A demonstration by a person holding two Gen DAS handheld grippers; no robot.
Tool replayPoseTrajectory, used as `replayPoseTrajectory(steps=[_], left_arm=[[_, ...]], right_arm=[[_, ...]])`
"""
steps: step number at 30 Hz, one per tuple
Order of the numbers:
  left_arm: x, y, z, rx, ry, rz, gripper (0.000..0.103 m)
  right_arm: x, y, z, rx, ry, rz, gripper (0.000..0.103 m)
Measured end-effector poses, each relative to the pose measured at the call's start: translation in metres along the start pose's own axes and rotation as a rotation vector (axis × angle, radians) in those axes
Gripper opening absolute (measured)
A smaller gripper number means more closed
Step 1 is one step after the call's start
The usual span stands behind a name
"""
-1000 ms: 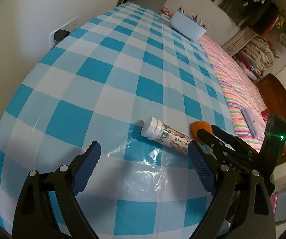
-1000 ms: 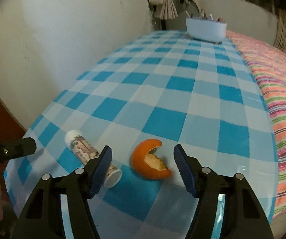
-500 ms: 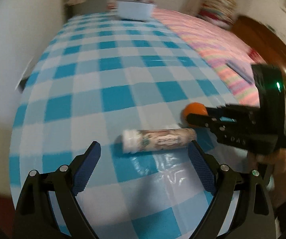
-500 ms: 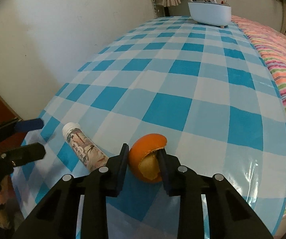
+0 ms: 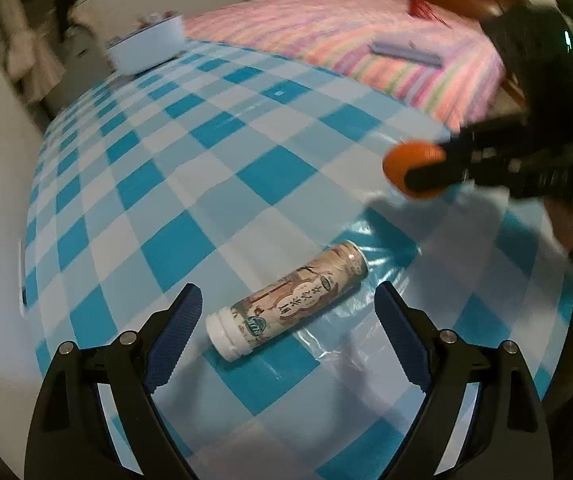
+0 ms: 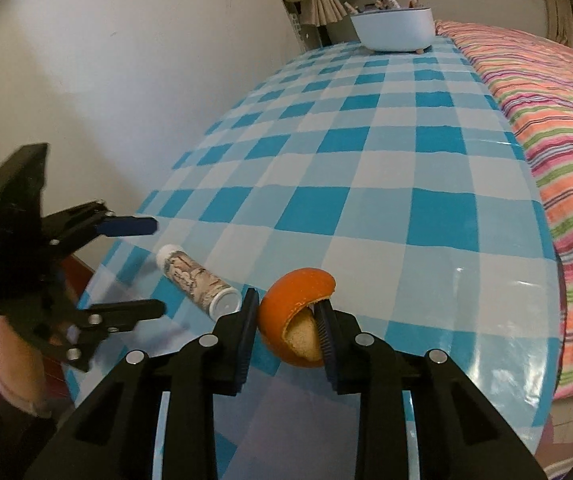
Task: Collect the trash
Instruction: 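Grasp the white-capped printed drink bottle with the left tool while the right tool holds the peel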
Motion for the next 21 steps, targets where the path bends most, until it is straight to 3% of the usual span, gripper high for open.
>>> replayPoseTrajectory(steps=[4,6,7,8,11,21], left_arm=[[-0.014,-0.006,0.015,0.067,-0.024,0.150,0.085],[-0.016,-0.007,0.023,0.106,-0.016,0.200,0.080],[-0.015,-0.009,0.027,0.137,-0.035,0.222,0.072],[-0.014,-0.010,0.029,0.155,-0.050,0.237,0.064],[-0.009,-0.007,0.033,0.207,-0.092,0.268,0.056],[-0.010,-0.001,0.050,0.298,-0.156,0.358,0.045]], right_arm=[[-0.002,0.001,-0.012,-0.020,0.033,0.018,0.028],[-0.002,0.002,-0.016,-0.026,0.049,0.026,0.028],[-0.002,0.001,-0.019,-0.030,0.052,0.026,0.028],[-0.001,0.000,-0.021,-0.032,0.054,0.026,0.028],[0.000,-0.001,-0.025,-0.036,0.070,0.031,0.028],[-0.006,-0.004,-0.046,-0.067,0.073,0.037,0.028]])
Point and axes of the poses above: each gripper's, at about its wrist camera, not at the fingertips, and z roughly the way its jaws point, x to its left, y to its top, the point moved 4 cm from there along z, roughly the way its jaws point, and after that the axes turned 10 degrees about z, right-handed, at the moved point
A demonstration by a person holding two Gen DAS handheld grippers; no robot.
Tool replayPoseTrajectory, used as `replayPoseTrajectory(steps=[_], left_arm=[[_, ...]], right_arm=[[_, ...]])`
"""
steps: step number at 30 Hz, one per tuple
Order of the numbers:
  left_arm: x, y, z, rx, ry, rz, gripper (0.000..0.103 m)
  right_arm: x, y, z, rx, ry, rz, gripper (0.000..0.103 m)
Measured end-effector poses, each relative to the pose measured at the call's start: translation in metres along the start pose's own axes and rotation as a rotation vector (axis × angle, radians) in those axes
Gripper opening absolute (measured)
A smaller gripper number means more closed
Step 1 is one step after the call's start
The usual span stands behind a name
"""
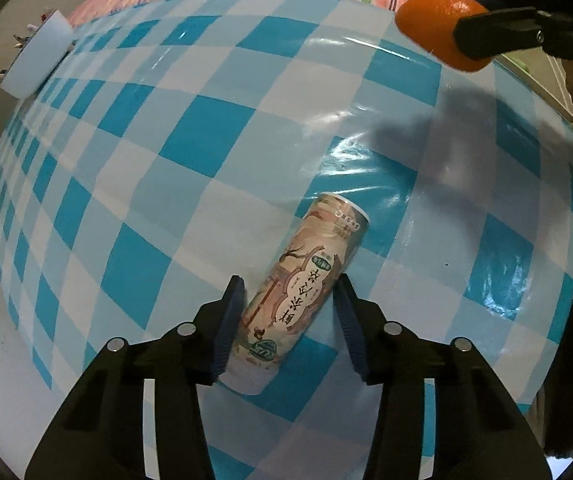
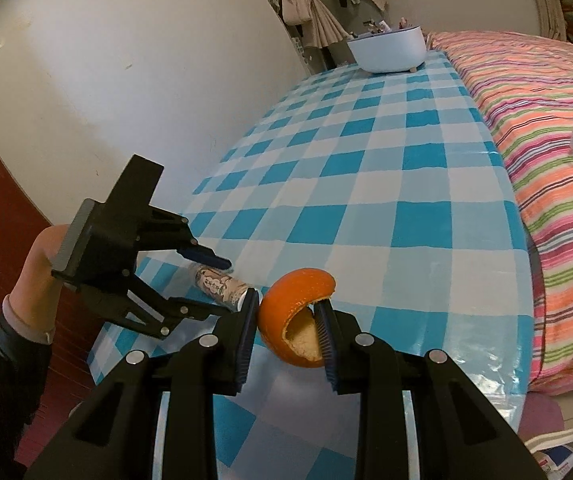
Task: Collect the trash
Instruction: 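Grasp the white-capped printed drink bottle with the left tool while the right tool holds the peel, then carry the bottle in the left tool while the right tool drops the peel into the bin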
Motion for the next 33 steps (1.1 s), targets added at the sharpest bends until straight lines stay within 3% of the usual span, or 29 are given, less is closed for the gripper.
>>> replayPoseTrajectory(steps=[7,17,33], left_arm=[[0.003,0.000,-0.001,-0.017,-0.015,-0.057,0.040],[-0.020,0.004,-0.022,-0.202,0.052,-0.261,0.032],[-0.060,0.033,-0.031,-0.392,0.082,-0.494,0.029]], right_arm=[[-0.007,0.001,-0.017,-0.037,-0.001,0.013,0.028],[-0.017,-0.002,-0.048,-0.099,0.002,0.037,0.028],[-0.027,-0.012,-0.073,-0.147,-0.016,0.044,0.028]])
Point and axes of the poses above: each gripper's, at about its wrist camera, not at the fingertips, and z roughly the way its jaws point, x to its left, y to its top, the point moved 4 cm from there along z, roughly the way its jaws point, and after that the axes turned 10 degrees about z, right-handed, at the moved point
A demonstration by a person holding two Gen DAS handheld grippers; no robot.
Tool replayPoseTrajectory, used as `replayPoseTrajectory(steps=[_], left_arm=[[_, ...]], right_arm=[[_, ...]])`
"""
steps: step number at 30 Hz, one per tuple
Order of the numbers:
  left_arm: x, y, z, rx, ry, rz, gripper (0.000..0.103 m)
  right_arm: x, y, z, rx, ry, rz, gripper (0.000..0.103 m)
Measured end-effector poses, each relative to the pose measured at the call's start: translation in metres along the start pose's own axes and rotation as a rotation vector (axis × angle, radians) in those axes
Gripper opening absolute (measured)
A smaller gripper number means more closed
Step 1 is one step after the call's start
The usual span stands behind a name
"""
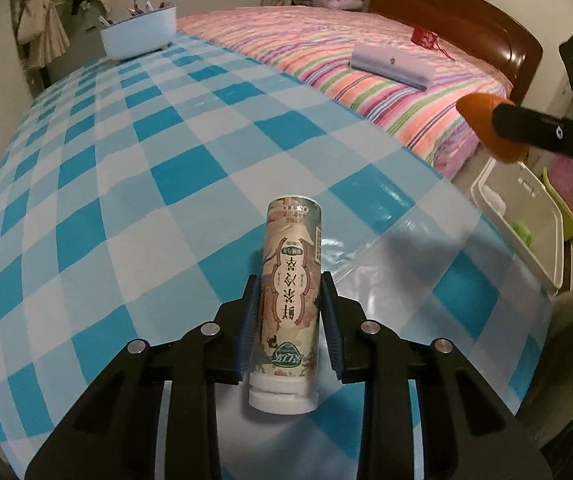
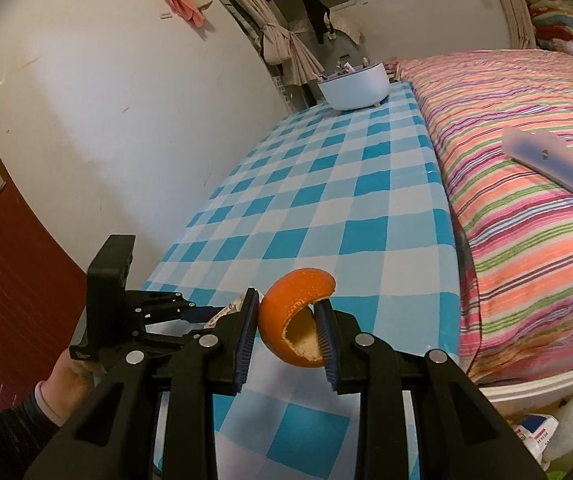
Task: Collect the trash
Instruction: 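Carry the bottle in the left tool while the right tool drops the peel into the bin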
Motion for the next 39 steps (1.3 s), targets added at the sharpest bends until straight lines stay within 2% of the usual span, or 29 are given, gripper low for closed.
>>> replayPoseTrajectory(steps=[5,15,39], left_arm=[[-0.018,0.005,0.002,-0.014,0.026,-0.002,0.029],[-0.063,0.032,0.008,-0.027,0.011,0.069,0.028],[-0.180,0.095,0.010,-0.106,-0.109,0.214,0.028]], right_arm=[[-0.005,-0.004,-0.007,-0.010,-0.012,0.005,0.028],[-0.021,-0.010,-0.030,-0.050,-0.053,0.021,0.028],[-0.101,-0.023,-0.129,-0.223,-0.219,0.159,0.028]])
Point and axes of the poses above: each gripper's, at about its wrist camera, not at the fingertips, and z roughly the way its jaws point, x to its left, y to its top, the point moved 4 cm from there along z, roughly the way its jaws point, and after that the axes turned 10 degrees about z, right-handed, at the moved point
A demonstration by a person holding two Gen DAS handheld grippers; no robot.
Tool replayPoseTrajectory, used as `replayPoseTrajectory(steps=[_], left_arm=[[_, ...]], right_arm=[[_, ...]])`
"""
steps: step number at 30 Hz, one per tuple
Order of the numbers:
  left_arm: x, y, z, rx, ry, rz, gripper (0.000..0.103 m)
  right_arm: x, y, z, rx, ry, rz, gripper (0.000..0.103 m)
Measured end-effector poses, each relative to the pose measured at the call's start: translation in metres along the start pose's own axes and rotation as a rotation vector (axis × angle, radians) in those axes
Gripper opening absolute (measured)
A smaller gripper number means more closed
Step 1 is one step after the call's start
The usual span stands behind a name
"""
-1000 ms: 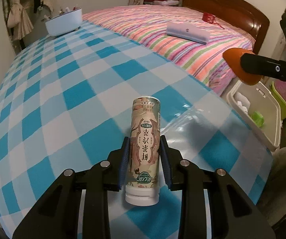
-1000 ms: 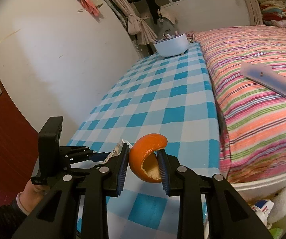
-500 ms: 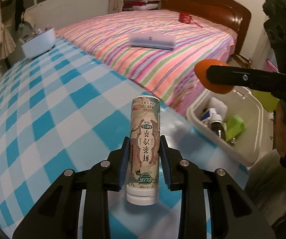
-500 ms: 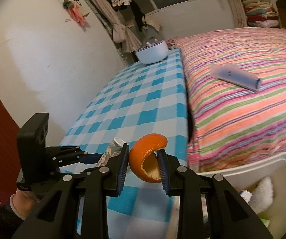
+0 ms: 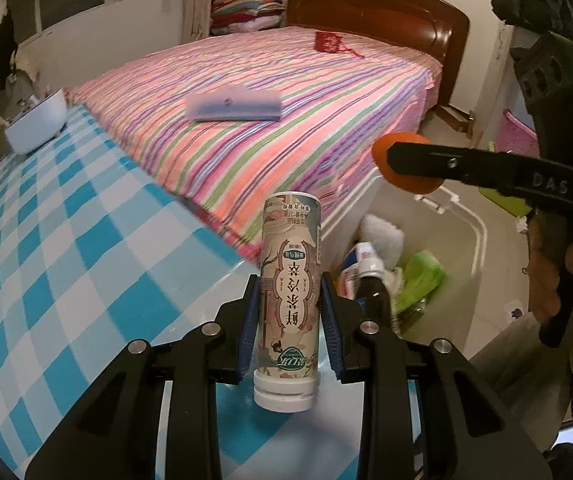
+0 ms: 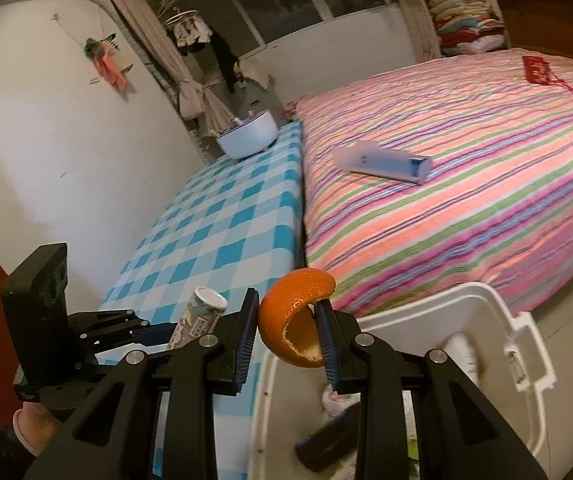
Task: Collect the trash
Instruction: 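Carry the bottle in the left tool while the right tool drops the peel into the bin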
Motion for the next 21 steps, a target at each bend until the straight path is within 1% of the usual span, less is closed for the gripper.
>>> replayPoseTrajectory(steps=[5,9,14,17,20,21], left_arm=[[-0.021,0.011,0.007,-0.007,-0.025,0.030,0.028],[-0.036,0.016,0.014,-0.006,-0.046,0.055,0.028],[-0.046,0.022,0.020,-0.004,-0.069,0.072,0.028],[-0.050,0.024,0.024,0.000,-0.076,0.082,0.028],[-0.052,0.025,0.027,0.005,-0.082,0.091,0.028],[-0.052,0.025,0.028,0.007,-0.084,0.092,0.028]], right_arm=[[-0.016,0.000,-0.011,-0.029,-0.055,0.011,0.028],[-0.028,-0.002,-0.021,-0.055,-0.123,0.012,0.028],[-0.044,-0.002,-0.032,-0.076,-0.159,0.033,0.028],[-0.053,-0.003,-0.036,-0.080,-0.168,0.053,0.030],[-0.061,-0.004,-0.036,-0.068,-0.176,0.076,0.030],[-0.063,-0.003,-0.037,-0.065,-0.172,0.083,0.034]])
Point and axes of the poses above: each gripper's, at about its wrist camera, not at the fingertips, and z roughly the way its jaws point, x to its left, y to its top, the point moved 4 cm from there along z, roughly the way its jaws point, and after that the axes turned 10 degrees about z, right-handed, at the moved point
